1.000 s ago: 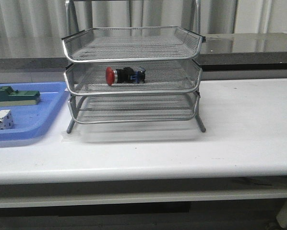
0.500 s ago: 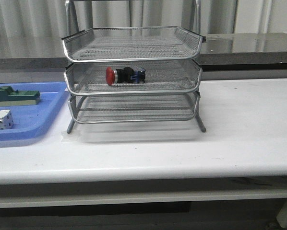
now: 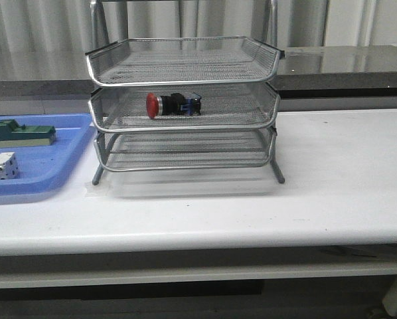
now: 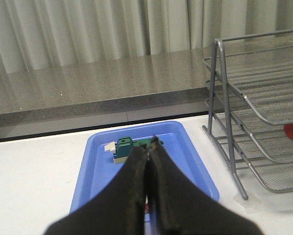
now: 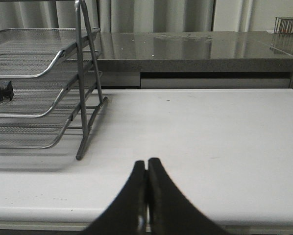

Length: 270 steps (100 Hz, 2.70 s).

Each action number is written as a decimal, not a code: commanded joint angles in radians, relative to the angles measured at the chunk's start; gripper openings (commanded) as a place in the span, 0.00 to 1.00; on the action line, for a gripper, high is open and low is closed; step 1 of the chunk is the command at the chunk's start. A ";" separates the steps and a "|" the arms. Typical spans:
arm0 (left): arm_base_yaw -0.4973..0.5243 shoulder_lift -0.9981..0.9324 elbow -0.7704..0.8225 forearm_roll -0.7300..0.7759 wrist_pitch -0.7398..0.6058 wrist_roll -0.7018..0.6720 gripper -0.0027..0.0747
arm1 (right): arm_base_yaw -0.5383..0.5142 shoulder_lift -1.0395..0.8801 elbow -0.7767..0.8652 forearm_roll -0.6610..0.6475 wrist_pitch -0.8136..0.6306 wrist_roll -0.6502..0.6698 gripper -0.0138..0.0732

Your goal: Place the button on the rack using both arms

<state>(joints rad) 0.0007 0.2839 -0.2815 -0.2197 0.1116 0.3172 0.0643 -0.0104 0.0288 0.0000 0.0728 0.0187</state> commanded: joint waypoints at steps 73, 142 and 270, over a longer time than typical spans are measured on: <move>-0.001 0.006 -0.024 -0.012 -0.081 -0.008 0.01 | -0.008 -0.021 -0.019 -0.005 -0.083 0.001 0.09; -0.001 -0.297 0.269 0.235 -0.129 -0.349 0.01 | -0.008 -0.021 -0.019 -0.005 -0.083 0.001 0.09; -0.001 -0.320 0.334 0.304 -0.164 -0.428 0.01 | -0.008 -0.021 -0.019 -0.005 -0.083 0.001 0.09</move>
<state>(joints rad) 0.0007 -0.0043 -0.0030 0.0840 0.0344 -0.1021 0.0643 -0.0104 0.0288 0.0000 0.0728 0.0204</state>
